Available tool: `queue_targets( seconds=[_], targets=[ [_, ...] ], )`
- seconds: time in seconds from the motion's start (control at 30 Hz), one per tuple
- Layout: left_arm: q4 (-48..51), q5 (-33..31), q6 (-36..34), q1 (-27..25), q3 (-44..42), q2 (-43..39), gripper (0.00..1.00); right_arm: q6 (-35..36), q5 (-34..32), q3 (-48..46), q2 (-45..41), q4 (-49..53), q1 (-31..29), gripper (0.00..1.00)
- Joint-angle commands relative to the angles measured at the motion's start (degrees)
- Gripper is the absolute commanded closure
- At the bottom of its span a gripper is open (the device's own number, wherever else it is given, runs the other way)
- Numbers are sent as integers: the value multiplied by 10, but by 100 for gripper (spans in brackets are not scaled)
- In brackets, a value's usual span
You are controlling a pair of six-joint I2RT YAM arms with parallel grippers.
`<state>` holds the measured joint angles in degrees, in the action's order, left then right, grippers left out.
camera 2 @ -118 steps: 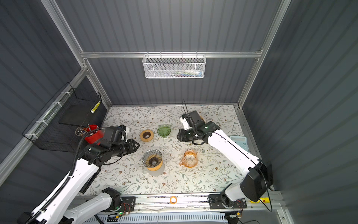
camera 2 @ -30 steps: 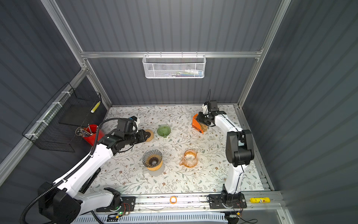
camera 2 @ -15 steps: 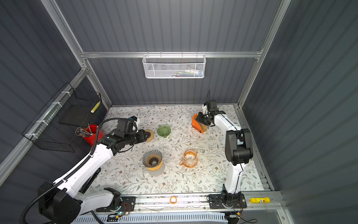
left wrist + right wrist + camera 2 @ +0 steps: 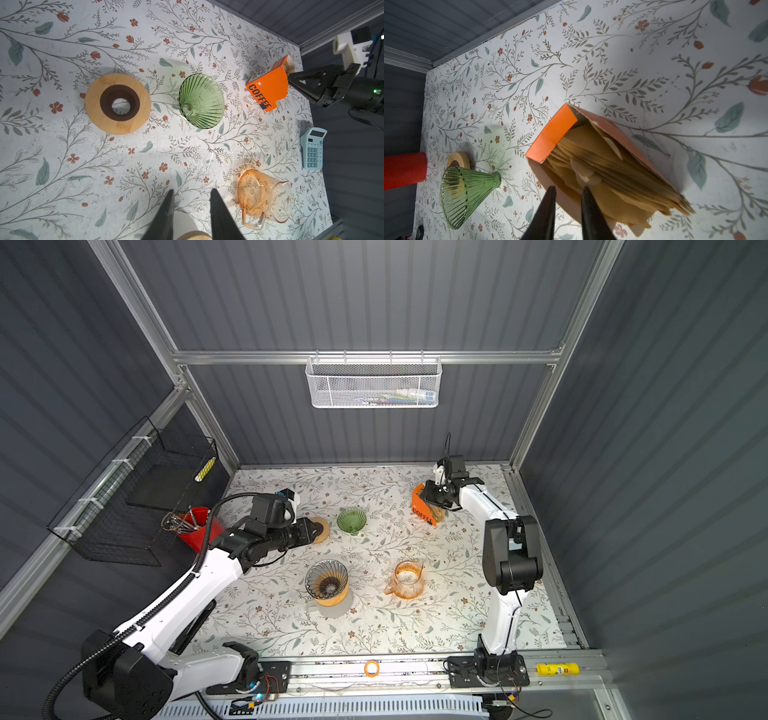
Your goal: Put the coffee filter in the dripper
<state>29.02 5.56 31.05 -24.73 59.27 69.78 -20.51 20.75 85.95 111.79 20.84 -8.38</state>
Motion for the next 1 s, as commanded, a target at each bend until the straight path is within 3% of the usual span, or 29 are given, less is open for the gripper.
queue_targets(
  seconds=[0.0,0.4,0.97],
  targets=[
    [-6,1,-6,-1,-8,-3,69,6,-10,3,-13,11,4,76],
    [-8,2,-1,-1,-10,-6,69,7,-34,-10,-24,11,6,74],
    [-11,5,-1,-1,-13,-3,69,2,1,-6,-14,11,7,79]
  ],
)
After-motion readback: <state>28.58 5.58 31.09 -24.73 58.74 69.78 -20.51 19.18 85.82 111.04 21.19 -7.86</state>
